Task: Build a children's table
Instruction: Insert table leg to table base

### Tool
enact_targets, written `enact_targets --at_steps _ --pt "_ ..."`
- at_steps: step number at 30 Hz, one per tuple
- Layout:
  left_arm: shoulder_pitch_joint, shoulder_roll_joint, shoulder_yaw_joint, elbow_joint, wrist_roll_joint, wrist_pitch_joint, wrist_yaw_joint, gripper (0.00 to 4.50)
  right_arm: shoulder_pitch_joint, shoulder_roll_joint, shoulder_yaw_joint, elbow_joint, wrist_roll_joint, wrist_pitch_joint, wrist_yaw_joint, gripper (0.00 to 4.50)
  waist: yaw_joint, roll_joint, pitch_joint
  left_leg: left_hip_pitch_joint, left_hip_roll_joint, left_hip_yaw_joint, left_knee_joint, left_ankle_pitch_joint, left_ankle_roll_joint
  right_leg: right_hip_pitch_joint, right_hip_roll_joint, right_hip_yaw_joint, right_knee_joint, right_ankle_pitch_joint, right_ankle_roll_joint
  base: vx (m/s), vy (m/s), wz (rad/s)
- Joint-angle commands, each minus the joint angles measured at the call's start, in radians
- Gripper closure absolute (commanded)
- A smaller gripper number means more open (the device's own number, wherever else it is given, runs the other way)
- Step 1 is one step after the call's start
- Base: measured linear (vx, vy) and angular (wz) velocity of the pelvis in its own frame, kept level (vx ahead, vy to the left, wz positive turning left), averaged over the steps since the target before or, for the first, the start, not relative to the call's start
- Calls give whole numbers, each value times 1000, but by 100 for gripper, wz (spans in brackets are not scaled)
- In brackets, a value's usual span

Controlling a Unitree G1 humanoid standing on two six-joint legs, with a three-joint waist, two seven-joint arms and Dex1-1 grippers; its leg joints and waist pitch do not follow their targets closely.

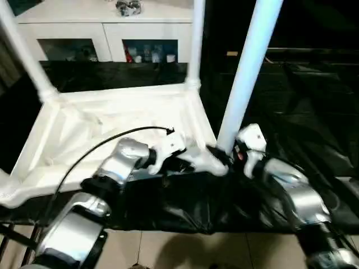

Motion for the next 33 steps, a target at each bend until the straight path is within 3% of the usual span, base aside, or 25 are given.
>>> enact_targets --at_steps 1,3,6,14,16,22,23,24,26,27,31,33 --pt "-34 -73 33 -79 -29 26 84 450 31 57 34 155 -40 105 -78 256 -8 -10 -39 16 37 -39 -88 -471 -4 22 -56 22 -97 -615 -111 0 0 0" --pt "-30 -105 24 -75 -20 30 140 450 0 116 -10 200 -18 106 -160 256 -18 -12 -39 20 34 -39 -86 -492 -4 16 -54 23 -100 -607 -121 0 0 0" --pt "-27 -112 20 -69 -11 27 154 450 -8 143 -29 210 -8 96 -188 256 -23 -10 -38 20 33 -37 -88 -498 7 15 -53 26 -102 -598 -117 0 0 0" --pt "-17 -114 15 -97 -1 49 157 450 -7 187 -7 205 -31 83 -229 256 -27 -6 -34 25 31 -42 -92 -543 0 10 -55 20 -115 -673 -77 0 0 0" --pt "-14 -115 14 -105 3 57 162 450 -11 195 -9 217 -41 78 -235 256 -27 -4 -38 22 33 -44 -97 -528 2 16 -56 20 -114 -636 -84 0 0 0" --pt "-4 -111 9 -118 3 59 153 450 -22 196 -13 228 -52 57 -231 256 -31 -4 -38 21 35 -46 -102 -552 -1 15 -56 26 -110 -582 -112 0 0 0" --pt "-1 -110 7 -120 3 58 149 450 -24 195 -13 227 -52 49 -225 200 -32 -4 -38 22 36 -46 -102 -558 -1 14 -55 26 -110 -580 -114 0 0 0" --pt "6 -108 4 -126 1 53 139 450 -28 192 -16 224 -53 23 -211 186 -32 -5 -38 24 35 -44 -101 -562 -1 12 -56 27 -112 -580 -116 0 0 0" --pt "8 -108 5 -127 1 48 137 450 -30 191 -20 220 -49 19 -207 186 -31 -6 -40 23 34 -42 -99 -546 3 13 -58 30 -111 -569 -126 0 0 0" --pt "12 -103 3 -131 1 40 128 450 -30 187 -18 211 -47 8 -190 159 -29 -6 -41 21 35 -40 -100 -529 7 14 -58 32 -108 -549 -133 0 0 0" --pt "20 -83 -1 -140 -3 9 89 450 -24 168 -3 176 -44 -15 -129 135 -25 -7 -47 13 38 -35 -100 -470 22 24 -58 37 -97 -465 -162 0 0 0" --pt "25 -65 -2 -147 -9 -11 60 450 -17 149 7 142 -40 -18 -91 102 -20 -10 -50 9 38 -31 -97 -424 33 28 -58 42 -90 -421 -180 0 0 0"
